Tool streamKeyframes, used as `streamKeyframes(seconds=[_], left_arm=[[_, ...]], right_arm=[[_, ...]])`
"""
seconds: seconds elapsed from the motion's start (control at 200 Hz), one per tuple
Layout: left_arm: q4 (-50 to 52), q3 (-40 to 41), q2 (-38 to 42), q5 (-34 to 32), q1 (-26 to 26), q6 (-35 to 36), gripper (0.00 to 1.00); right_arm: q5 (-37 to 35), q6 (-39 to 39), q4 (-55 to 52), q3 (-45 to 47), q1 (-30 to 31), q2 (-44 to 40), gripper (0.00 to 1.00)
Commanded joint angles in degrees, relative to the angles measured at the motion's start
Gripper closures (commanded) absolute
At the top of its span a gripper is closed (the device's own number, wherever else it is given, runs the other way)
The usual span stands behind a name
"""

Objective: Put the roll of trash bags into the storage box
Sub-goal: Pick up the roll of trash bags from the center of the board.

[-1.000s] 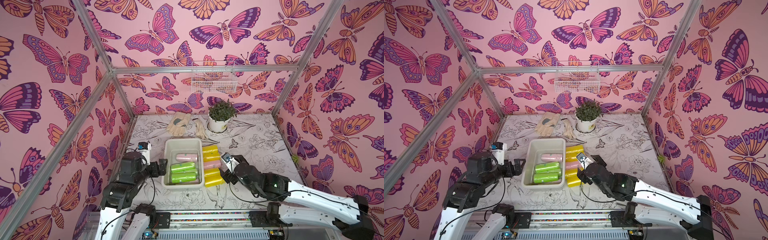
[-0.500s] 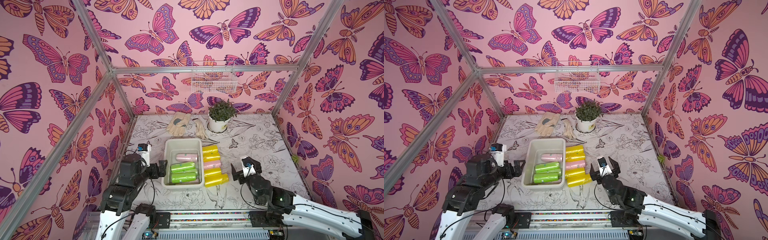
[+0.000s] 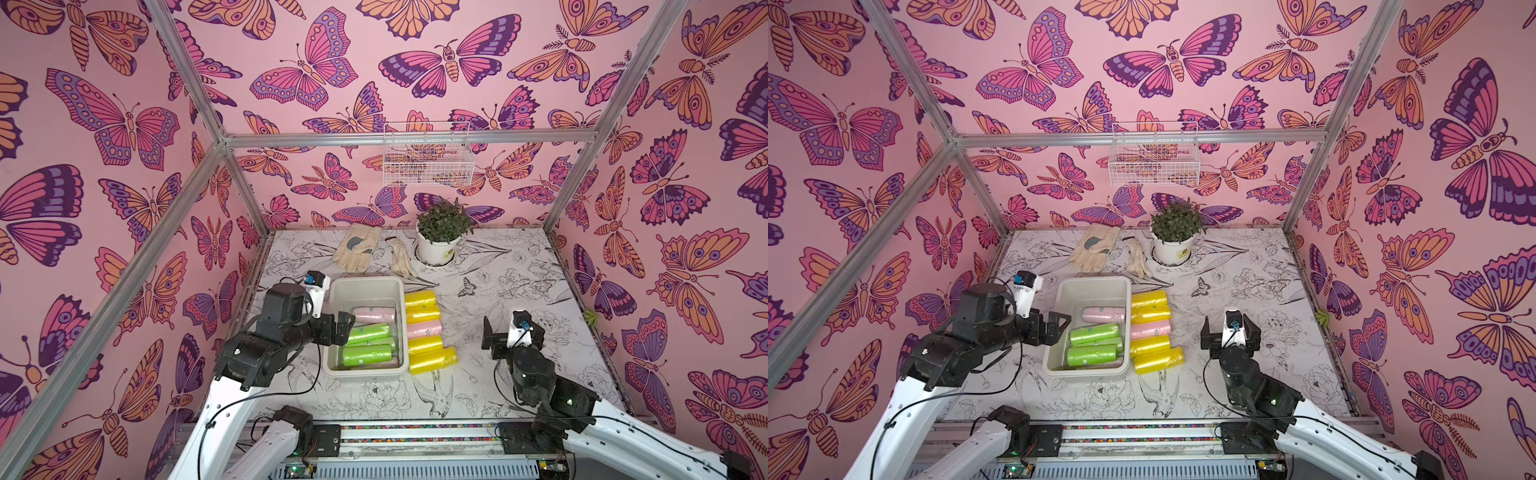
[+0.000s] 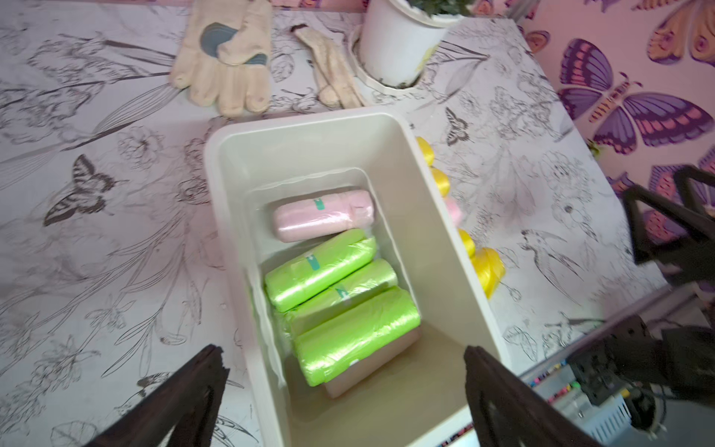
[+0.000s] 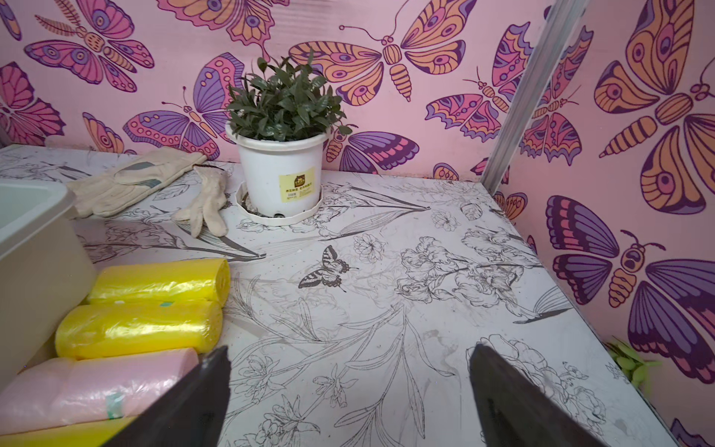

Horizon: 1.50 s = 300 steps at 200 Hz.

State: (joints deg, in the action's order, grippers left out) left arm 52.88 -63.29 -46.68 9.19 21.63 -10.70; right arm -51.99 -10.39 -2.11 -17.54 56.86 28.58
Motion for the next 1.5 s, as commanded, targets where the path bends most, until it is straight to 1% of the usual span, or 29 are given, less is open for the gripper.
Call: streamKeyframes(seconds=[0.0, 0.055, 0.19, 0.29, 0.361, 0.521, 0.566, 0.621, 0.631, 0.656, 0.761, 0.876, 1.042, 1.242, 1.307, 1.497], left_arm=[[2.05, -4.35, -0.19, -5.58, 7.50, -0.93, 0.00], [2.14, -5.61, -1.37, -7.15, 10.55, -1.55, 0.00], [1.61, -7.22, -5.99, -8.43, 17.46, -3.03, 0.00], [2.08, -8.59, -10.61, -14.19, 25.01, -2.65, 0.00], [2.63, -9.97, -13.89, -16.73, 28.58, -2.14, 0.00], [5.48, -15.86, -21.58, -20.66, 35.24, -0.35, 0.00], [6.28, -17.92, -23.69, -20.37, 36.75, 0.32, 0.00], [7.15, -20.24, -25.63, -18.20, 37.92, 1.31, 0.01], [7.28, -20.68, -27.45, -17.81, 38.15, 1.61, 0.01], [7.69, -21.65, -29.16, -17.33, 38.81, 2.00, 0.02], [9.63, -25.05, -35.10, -19.58, 42.10, 4.10, 0.03], [13.08, -29.04, -42.96, -22.44, 44.41, 5.30, 0.04], [14.75, -32.21, -52.02, -20.25, 44.86, 6.19, 0.06], [15.36, -33.73, -59.21, -20.96, 44.82, 6.13, 0.06], [15.83, -34.01, -61.41, -19.87, 44.82, 5.94, 0.05], [16.07, -33.85, -66.14, -20.31, 44.88, 5.19, 0.05]], right_arm=[[0.89, -3.11, -2.47, -1.27, -1.65, 1.00, 0.01], [0.94, -3.46, -2.93, -1.57, -1.97, 1.47, 0.01], [0.53, -4.24, -3.47, -1.97, -2.37, 2.46, 0.01], [0.07, -4.58, -3.92, -2.15, -2.61, 2.62, 0.01], [-1.26, -5.09, -4.66, -2.32, -2.71, 2.42, 0.01], [-4.17, -6.87, -6.99, -2.17, -3.37, 0.01, 0.01], [-3.94, -6.97, -7.05, -1.68, -3.66, -1.21, 0.01], [-3.74, -7.16, -7.33, -1.21, -4.01, -2.71, 0.01], [-3.74, -7.16, -7.41, -1.14, -4.10, -3.10, 0.01], [-3.82, -7.28, -7.57, -0.95, -4.20, -3.80, 0.01], [-3.91, -7.70, -8.41, -0.31, -4.58, -6.37, 0.01], [-4.15, -7.80, -8.94, 0.14, -4.78, -8.28, 0.01], [-4.74, -7.97, -9.32, 0.14, -4.82, -8.69, 0.01], [-5.05, -8.15, -9.40, 0.14, -4.88, -8.55, 0.01], [-5.08, -8.15, -9.30, 0.14, -5.00, -8.42, 0.01], [-4.90, -8.21, -9.14, 0.07, -5.18, -7.97, 0.01]])
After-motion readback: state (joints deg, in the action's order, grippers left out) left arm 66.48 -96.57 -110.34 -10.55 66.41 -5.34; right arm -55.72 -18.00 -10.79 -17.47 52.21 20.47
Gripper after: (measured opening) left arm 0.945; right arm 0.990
